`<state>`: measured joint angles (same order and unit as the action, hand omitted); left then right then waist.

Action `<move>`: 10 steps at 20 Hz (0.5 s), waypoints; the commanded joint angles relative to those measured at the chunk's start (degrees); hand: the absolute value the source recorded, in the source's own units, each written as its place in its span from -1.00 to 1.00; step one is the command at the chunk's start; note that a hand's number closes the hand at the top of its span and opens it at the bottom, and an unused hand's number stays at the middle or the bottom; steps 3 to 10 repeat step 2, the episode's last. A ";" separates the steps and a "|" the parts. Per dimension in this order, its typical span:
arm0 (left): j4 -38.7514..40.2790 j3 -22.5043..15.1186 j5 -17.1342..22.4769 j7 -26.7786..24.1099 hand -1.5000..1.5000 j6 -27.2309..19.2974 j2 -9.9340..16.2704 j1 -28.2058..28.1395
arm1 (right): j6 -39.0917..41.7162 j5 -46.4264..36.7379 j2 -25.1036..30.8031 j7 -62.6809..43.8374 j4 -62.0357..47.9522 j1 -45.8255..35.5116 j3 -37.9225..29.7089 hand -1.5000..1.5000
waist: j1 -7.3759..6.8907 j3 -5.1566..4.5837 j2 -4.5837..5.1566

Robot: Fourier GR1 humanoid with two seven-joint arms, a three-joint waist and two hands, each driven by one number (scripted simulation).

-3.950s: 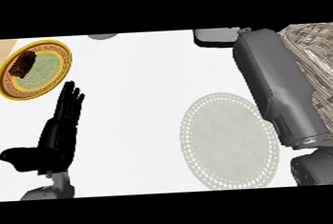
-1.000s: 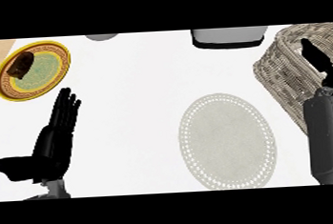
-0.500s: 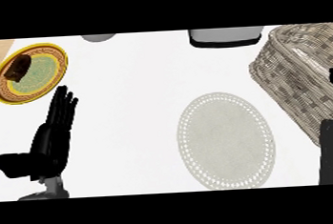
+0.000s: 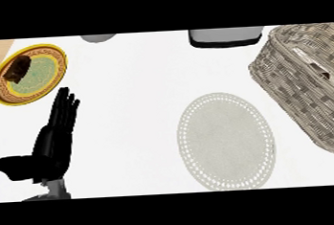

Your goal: Pick the cupcake from the placemat and place it in the basket

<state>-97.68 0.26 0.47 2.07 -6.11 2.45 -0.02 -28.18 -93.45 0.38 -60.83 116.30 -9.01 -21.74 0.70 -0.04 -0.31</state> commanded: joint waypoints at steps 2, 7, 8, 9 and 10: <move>-2.21 -1.31 -0.80 1.31 0.00 -0.38 -0.54 -0.06 | 1.80 4.65 -0.37 -3.40 11.12 9.48 5.50 -1.00 | -0.42 0.04 0.18; -2.21 -1.31 -0.80 1.31 0.00 -0.38 -0.54 -0.06 | 1.80 4.65 -0.37 -3.40 11.12 9.48 5.50 -1.00 | -0.42 0.04 0.18; -2.21 -1.31 -0.80 1.31 0.00 -0.38 -0.54 -0.06 | 1.80 4.65 -0.37 -3.40 11.12 9.48 5.50 -1.00 | -0.42 0.04 0.18; -2.21 -1.31 -0.80 1.31 0.00 -0.38 -0.54 -0.06 | 1.80 4.65 -0.37 -3.40 11.12 9.48 5.50 -1.00 | -0.42 0.04 0.18; -2.21 -1.31 -0.80 1.31 0.00 -0.38 -0.54 -0.06 | 1.80 4.65 -0.37 -3.40 11.12 9.48 5.50 -1.00 | -0.42 0.04 0.18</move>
